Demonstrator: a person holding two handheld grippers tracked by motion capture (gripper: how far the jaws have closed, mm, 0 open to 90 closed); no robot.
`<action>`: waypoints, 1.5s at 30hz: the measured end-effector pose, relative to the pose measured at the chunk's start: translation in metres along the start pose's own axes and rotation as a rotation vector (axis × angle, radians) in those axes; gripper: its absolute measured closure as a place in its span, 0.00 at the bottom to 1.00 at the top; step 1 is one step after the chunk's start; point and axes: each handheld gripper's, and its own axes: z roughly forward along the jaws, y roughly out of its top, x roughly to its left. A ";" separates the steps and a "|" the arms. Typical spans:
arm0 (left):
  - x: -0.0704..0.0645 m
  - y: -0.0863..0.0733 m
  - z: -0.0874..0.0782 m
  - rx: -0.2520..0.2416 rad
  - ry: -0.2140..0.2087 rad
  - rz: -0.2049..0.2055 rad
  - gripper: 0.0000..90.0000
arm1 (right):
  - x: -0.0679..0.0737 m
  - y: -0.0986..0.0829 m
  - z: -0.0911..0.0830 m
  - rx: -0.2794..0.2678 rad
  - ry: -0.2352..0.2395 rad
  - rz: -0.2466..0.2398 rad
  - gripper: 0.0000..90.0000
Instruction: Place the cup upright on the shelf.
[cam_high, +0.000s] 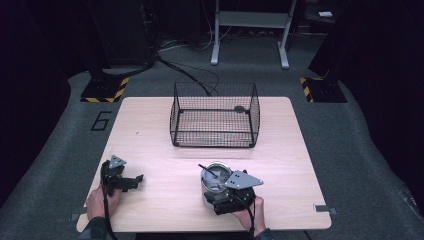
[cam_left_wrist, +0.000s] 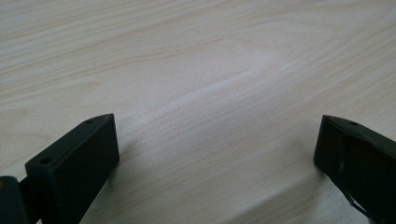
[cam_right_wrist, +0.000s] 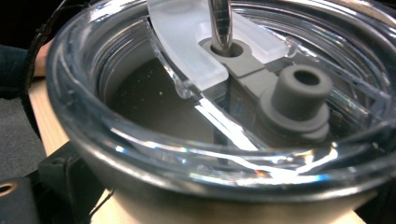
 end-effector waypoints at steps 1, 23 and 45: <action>0.000 0.000 0.000 0.000 0.001 0.001 0.00 | -0.001 0.001 -0.001 0.000 0.000 -0.002 0.04; 0.000 0.000 0.000 0.003 0.000 0.005 0.00 | -0.033 0.019 -0.013 -0.012 -0.077 0.015 0.04; 0.000 0.000 0.000 0.005 -0.002 0.003 0.00 | -0.072 0.043 -0.022 -0.043 -0.165 0.063 0.04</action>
